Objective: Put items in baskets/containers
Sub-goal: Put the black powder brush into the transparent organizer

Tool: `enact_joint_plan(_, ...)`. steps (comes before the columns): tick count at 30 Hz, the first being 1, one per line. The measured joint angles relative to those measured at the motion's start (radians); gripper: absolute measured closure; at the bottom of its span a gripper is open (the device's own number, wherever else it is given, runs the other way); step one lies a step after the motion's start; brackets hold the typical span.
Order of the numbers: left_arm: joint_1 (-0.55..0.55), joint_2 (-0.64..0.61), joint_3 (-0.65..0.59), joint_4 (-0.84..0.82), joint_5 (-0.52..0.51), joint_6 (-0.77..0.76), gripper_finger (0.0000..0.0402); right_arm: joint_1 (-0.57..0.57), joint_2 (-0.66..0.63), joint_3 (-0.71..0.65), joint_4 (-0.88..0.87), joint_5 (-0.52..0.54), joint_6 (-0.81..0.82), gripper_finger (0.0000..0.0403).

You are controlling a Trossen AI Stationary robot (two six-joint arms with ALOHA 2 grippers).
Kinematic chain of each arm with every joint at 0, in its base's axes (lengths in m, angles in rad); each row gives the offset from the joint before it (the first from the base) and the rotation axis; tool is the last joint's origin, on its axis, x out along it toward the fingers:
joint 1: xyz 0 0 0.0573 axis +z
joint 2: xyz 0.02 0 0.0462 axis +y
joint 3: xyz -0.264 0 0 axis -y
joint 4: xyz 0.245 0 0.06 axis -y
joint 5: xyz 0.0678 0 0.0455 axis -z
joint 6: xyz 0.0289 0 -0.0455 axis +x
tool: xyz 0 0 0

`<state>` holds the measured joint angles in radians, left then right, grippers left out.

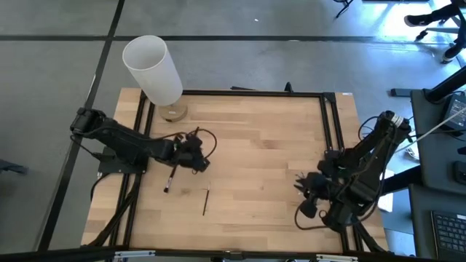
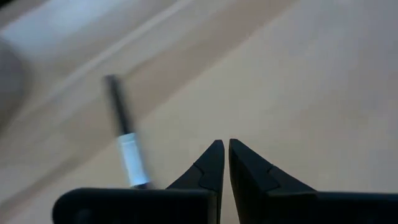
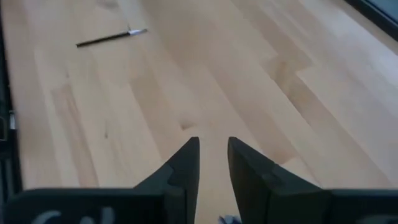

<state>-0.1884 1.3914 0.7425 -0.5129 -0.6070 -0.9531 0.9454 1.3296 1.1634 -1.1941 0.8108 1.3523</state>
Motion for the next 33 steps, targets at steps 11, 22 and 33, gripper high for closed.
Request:
enact_joint_plan(11, 0.285, 0.020, -0.001, -0.114, 0.185, 0.156, 0.0273, -0.056, 0.000, -0.008, 0.001, -0.035, -0.029, 0.0319)
enact_joint_plan(22, 0.359, 0.185, 0.002, -0.109, 0.283, 0.189, 0.0269, -0.051, 0.000, -0.008, 0.009, -0.062, -0.043, 0.0319)
enact_joint_plan(33, 0.336, 0.218, 0.036, -0.119, 0.292, 0.391, 0.0364, -0.051, 0.000, -0.008, 0.011, -0.098, -0.081, 0.0319)
